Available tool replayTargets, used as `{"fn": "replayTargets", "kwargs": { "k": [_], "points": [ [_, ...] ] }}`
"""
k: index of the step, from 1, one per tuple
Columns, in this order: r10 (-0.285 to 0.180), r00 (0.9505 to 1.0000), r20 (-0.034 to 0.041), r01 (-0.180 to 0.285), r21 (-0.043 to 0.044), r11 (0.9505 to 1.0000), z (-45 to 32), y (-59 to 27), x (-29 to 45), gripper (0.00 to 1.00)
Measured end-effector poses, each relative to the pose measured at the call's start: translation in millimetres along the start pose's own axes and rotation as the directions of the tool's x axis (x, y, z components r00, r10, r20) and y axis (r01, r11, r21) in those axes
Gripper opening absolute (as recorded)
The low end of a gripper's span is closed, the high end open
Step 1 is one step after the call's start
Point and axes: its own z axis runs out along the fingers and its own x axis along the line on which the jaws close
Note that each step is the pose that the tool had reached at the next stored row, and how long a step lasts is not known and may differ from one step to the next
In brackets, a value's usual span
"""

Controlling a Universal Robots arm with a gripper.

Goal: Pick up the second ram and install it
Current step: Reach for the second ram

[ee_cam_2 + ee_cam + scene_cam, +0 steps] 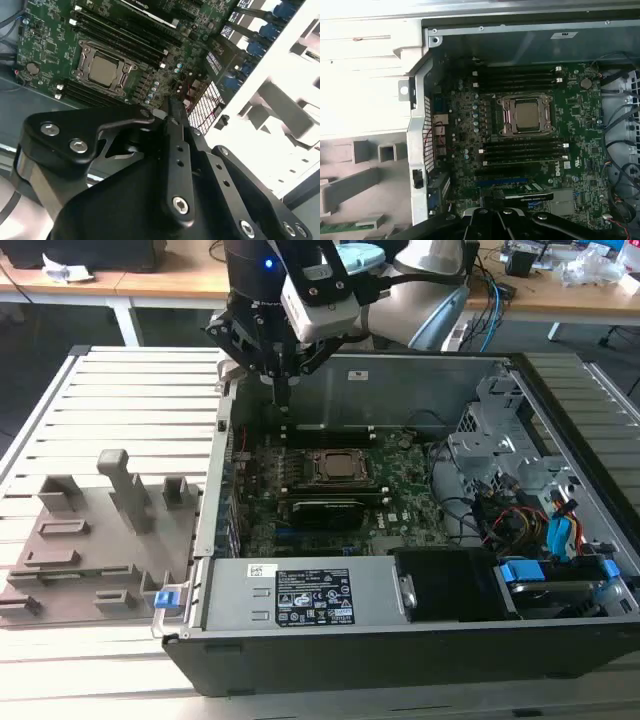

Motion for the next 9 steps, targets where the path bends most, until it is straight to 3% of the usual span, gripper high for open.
{"fn": "replayTargets", "kwargs": {
  "k": [2,3,9],
  "points": [
    [0.0,1.0,0.0,0.0,0.0001,1.0,-0.2,-0.4,5.6,0.11],
    [0.0,1.0,0.0004,0.0,0.0,1.0,-0.5,-1.4,18.3,0.11],
    [0.0,1.0,0.0004,0.0,0.0,1.0,-1.3,-3.6,48.6,0.11]
  ]
}}
